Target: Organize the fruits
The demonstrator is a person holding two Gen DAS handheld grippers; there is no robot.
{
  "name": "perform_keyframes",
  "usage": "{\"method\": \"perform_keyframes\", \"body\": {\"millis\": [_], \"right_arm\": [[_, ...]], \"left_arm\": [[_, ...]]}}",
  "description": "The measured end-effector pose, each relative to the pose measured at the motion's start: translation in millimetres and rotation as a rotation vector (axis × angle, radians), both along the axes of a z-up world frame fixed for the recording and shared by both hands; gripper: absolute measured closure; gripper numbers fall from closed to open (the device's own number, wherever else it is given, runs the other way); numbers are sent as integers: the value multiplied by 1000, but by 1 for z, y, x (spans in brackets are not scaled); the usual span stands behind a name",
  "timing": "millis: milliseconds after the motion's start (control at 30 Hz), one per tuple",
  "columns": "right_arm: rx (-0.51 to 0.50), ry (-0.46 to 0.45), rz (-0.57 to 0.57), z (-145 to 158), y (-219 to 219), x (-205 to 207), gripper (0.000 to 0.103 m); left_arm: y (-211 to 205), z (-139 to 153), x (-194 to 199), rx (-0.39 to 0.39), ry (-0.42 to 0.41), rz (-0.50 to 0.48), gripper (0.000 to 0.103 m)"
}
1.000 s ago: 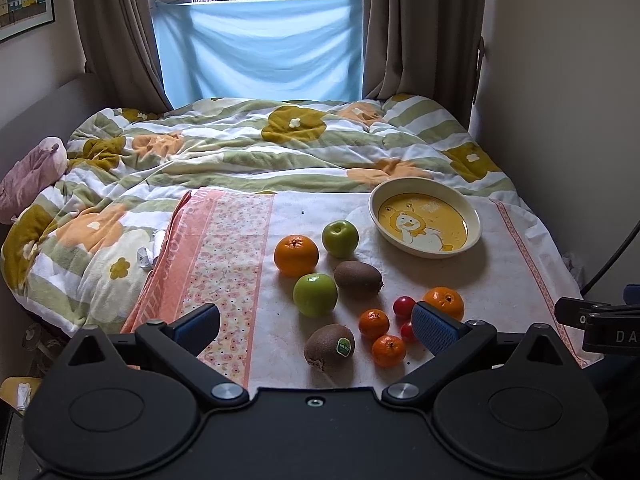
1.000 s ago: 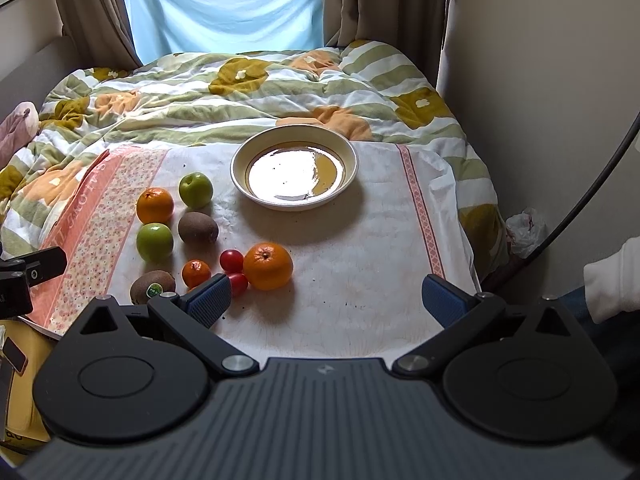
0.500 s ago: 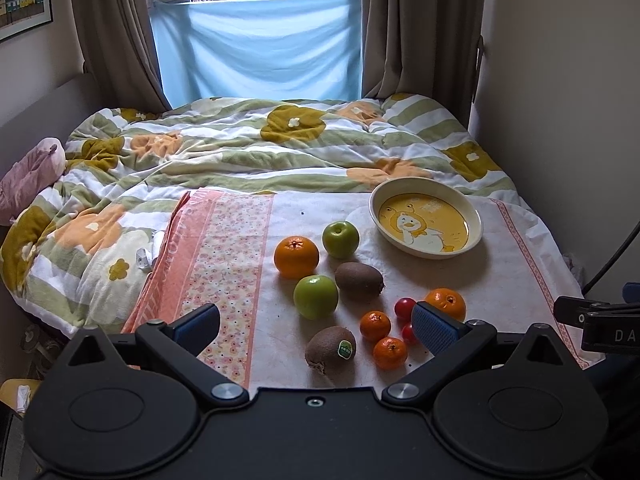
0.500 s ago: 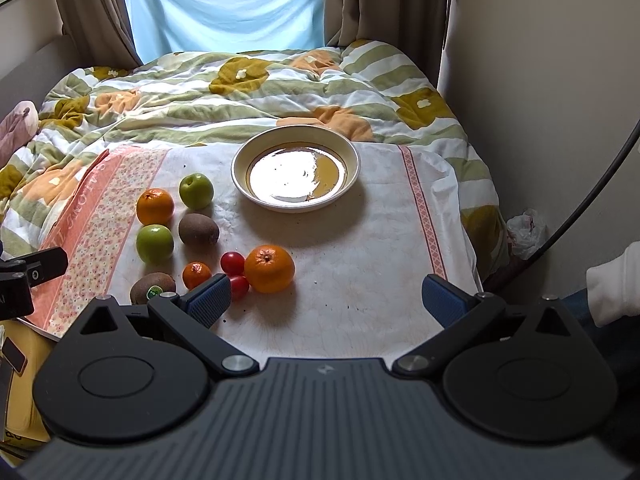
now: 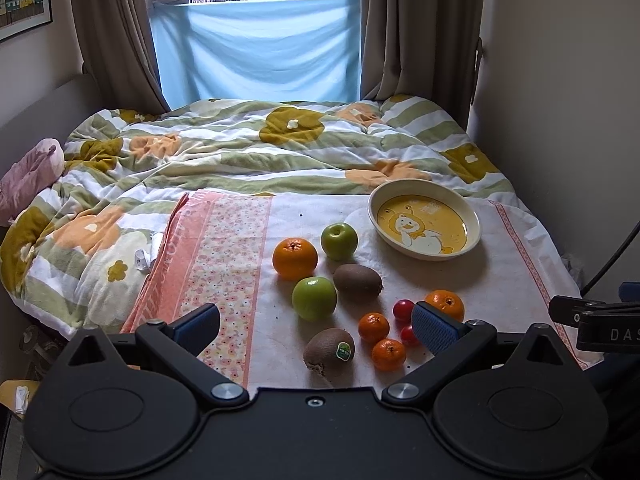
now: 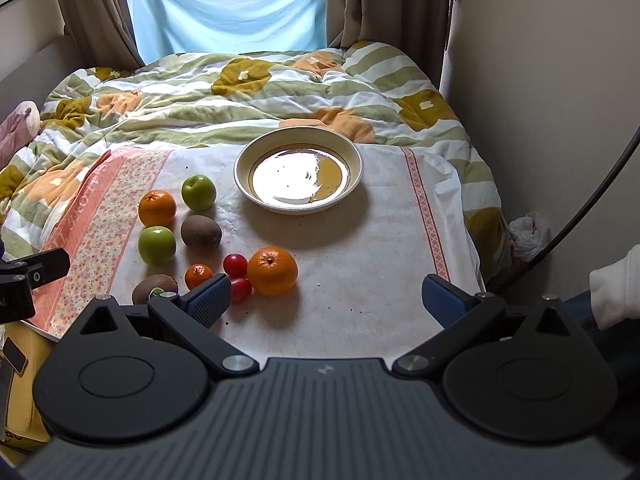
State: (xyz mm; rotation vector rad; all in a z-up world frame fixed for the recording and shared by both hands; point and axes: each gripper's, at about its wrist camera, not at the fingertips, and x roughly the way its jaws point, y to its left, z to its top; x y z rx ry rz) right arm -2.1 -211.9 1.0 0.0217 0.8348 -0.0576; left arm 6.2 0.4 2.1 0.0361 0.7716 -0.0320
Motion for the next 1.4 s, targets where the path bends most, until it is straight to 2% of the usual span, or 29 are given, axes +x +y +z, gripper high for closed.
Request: {"method": "perform_keyframes", "body": {"millis": [1133, 1300, 1400], "right_arm": [[-6, -7, 10, 3, -3, 2, 0], [7, 8, 23, 6, -5, 4, 0], [0, 2, 73, -1, -3, 7, 0]], "left_arm": [[-3, 8, -1, 0, -1, 5, 0], [-2, 13, -3, 4, -2, 0, 0], [4, 6, -2, 3, -20, -9, 0]]}}
